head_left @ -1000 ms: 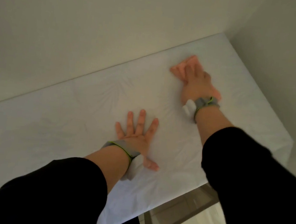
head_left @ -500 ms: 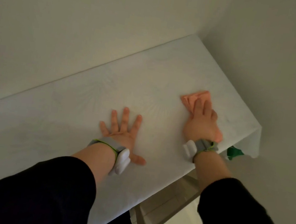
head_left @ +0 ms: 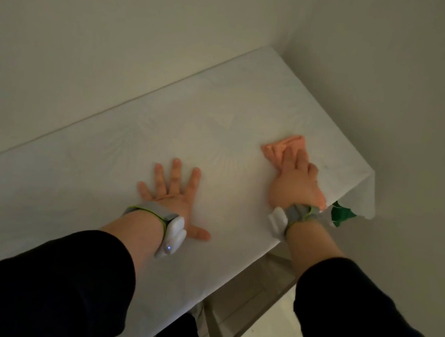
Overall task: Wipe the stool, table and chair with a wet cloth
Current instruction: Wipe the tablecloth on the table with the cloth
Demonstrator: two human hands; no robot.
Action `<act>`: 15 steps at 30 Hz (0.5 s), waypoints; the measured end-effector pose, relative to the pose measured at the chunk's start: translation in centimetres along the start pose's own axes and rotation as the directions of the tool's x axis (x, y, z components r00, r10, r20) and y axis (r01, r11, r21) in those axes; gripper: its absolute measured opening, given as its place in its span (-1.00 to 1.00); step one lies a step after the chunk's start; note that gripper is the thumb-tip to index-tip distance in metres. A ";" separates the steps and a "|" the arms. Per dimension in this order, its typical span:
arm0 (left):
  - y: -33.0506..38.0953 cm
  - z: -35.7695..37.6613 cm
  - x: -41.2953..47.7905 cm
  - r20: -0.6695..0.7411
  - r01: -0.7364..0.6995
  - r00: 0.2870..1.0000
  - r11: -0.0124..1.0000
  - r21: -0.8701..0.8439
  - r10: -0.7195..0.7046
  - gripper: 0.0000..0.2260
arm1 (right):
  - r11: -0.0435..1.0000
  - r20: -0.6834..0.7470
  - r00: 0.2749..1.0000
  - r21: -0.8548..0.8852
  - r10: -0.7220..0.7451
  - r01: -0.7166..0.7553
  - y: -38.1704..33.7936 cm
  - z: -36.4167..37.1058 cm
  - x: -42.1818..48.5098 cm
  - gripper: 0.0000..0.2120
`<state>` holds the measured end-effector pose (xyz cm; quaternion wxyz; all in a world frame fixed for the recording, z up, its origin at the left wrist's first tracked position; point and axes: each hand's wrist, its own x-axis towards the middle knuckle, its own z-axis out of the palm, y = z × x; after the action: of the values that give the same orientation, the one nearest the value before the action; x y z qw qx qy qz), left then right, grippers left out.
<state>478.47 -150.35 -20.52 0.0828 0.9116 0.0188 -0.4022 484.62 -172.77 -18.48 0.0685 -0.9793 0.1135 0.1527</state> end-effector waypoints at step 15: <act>-0.4 0.1 0.3 -0.004 -0.028 1.000 1.000 -0.008 0.028 0.27 | 0.997 0.134 0.991 0.071 -0.025 0.016 -1.3 -1.2 2.3 -0.02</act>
<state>478.59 -149.96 -20.87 0.0920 0.9122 0.0076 -0.3993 487.39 -172.21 -17.99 0.1118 -0.9649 0.1040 0.2137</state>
